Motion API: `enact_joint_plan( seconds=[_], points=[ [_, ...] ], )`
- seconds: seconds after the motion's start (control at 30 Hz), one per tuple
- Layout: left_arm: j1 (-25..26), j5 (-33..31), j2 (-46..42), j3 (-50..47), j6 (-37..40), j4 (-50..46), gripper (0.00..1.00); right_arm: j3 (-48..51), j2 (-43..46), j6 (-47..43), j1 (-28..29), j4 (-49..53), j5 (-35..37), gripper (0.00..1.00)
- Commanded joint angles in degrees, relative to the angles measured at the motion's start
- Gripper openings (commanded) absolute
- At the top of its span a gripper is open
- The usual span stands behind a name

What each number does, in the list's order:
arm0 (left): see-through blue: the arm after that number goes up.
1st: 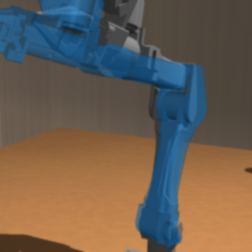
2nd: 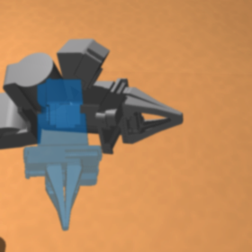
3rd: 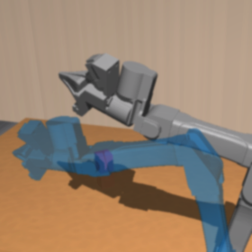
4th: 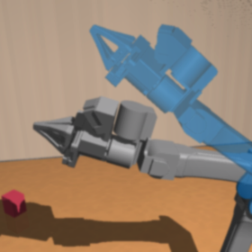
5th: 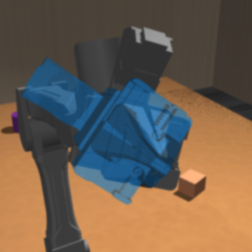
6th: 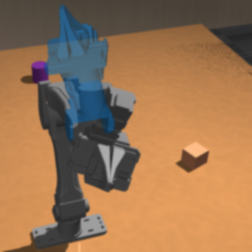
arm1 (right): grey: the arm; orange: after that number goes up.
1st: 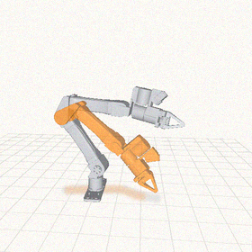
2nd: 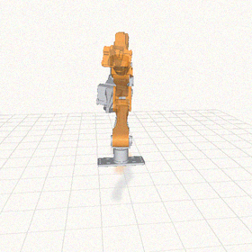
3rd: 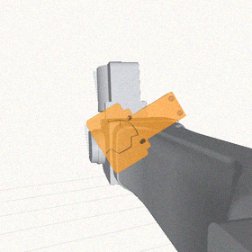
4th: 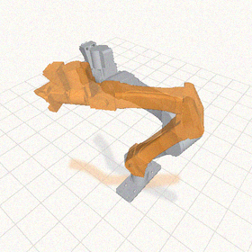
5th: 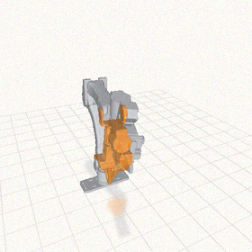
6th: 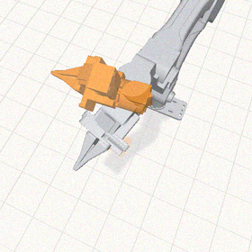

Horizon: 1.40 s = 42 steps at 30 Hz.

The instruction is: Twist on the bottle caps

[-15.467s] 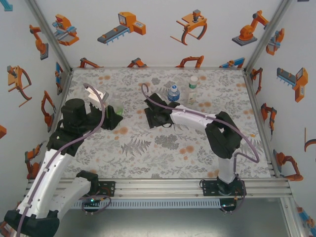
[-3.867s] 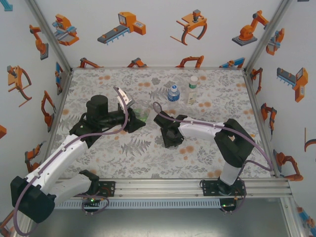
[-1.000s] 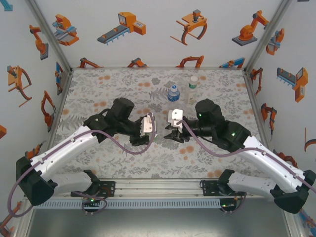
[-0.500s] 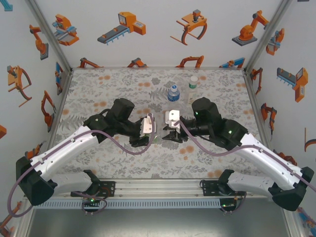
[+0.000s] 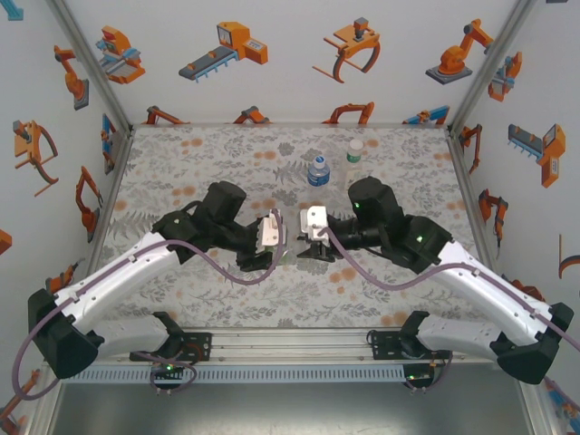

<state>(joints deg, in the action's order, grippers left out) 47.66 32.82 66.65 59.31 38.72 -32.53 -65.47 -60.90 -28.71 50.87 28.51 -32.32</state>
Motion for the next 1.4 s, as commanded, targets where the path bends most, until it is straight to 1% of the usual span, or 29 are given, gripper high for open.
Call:
enact_joint_plan(
  seconds=[0.0, 0.1, 0.13, 0.17, 0.2, 0.33, 0.4, 0.47, 0.53, 0.6, 0.67, 0.7, 0.73, 0.83, 0.9, 0.97, 1.03, 1.13, 1.2, 1.27, 1.37],
  points=[
    [1.21, 2.26, -2.15, -0.74, -1.97, 9.82, 0.00, 3.49, 0.11, 17.47, 0.54, -7.36, 5.53, 0.00],
    [1.13, 2.17, -1.78, -1.13, -2.18, 11.48, 0.00, 5.54, 1.17, 38.27, 0.50, -9.75, 15.32, 0.00],
    [1.16, 2.16, -1.49, -1.13, -2.23, 11.97, 0.00, 6.09, 1.47, 44.67, 0.54, -9.59, 19.19, 0.00],
    [1.13, 2.05, -1.08, -1.13, -2.18, 12.44, 0.00, 6.87, 1.74, 52.96, 0.54, -9.11, 23.36, 0.00],
    [1.17, 2.06, -0.71, -1.13, -2.12, 12.99, 0.00, 7.86, 2.13, 60.30, 0.49, -8.89, 26.16, 0.00],
    [1.16, 1.67, 0.49, -1.13, -1.92, 15.29, 0.00, 13.96, 4.82, 87.40, 0.35, -10.65, 30.33, 0.00],
    [1.21, 0.91, 1.05, -1.33, -2.15, 16.59, 0.00, 16.50, 6.27, 97.67, 0.37, -11.56, 31.02, 0.01],
    [1.16, 0.54, 1.31, -1.79, -2.33, 18.07, 0.00, 17.30, 6.99, 104.79, 0.28, -9.16, 32.03, 0.02],
    [1.21, 0.65, 1.67, -2.06, -2.40, 18.98, 0.00, 16.93, 7.09, 106.89, 0.28, -7.52, 32.66, 0.04],
    [1.21, 0.74, 2.09, -1.92, -2.16, 19.11, 0.00, 15.78, 6.34, 105.97, 0.19, -5.70, 32.67, 0.07],
    [1.16, 1.05, 2.49, -1.83, -1.85, 18.93, 0.00, 13.70, 5.27, 102.97, 0.19, -3.62, 32.61, 0.11],
    [1.21, 1.26, 2.58, -1.66, -1.65, 18.52, 0.00, 12.22, 4.71, 101.60, 0.19, -2.62, 32.49, 0.16],
    [1.16, 1.49, 2.60, -1.45, -1.45, 17.98, 0.00, 10.92, 4.15, 98.31, 0.19, -1.86, 32.49, 0.21],
    [1.21, 1.97, 2.78, -1.09, -0.77, 15.74, 0.00, 6.44, 2.62, 88.57, 0.06, -0.91, 33.23, 0.43],
    [1.21, 2.18, 2.87, -1.13, -0.35, 14.30, 0.00, 3.42, 1.96, 79.61, -0.01, -0.91, 33.47, 0.56],
    [1.13, 2.64, 2.95, -1.13, -0.22, 12.92, 0.00, 0.84, 1.82, 70.21, -0.10, -1.15, 32.53, 0.63],
    [1.12, 3.05, 2.91, -1.38, -0.21, 12.02, 0.00, -1.22, 2.16, 61.05, -0.22, -1.18, 31.73, 0.65],
    [1.11, 3.83, 2.39, -1.72, -0.13, 10.88, 0.00, -1.92, 3.59, 47.48, -0.29, -2.57, 30.38, 0.65],
    [1.09, 4.45, 1.92, -1.82, -0.22, 10.32, 0.00, -1.09, 5.11, 37.65, -0.29, -4.39, 26.87, 0.64],
    [1.12, 5.24, 1.33, -1.76, -0.22, 9.56, 0.00, -0.56, 6.41, 29.73, -0.26, -5.30, 22.51, 0.64],
    [1.11, 6.97, 0.19, -1.77, 0.33, 8.34, 0.00, -0.40, 7.74, 20.26, -0.30, -4.59, 16.36, 0.61]
  ],
)
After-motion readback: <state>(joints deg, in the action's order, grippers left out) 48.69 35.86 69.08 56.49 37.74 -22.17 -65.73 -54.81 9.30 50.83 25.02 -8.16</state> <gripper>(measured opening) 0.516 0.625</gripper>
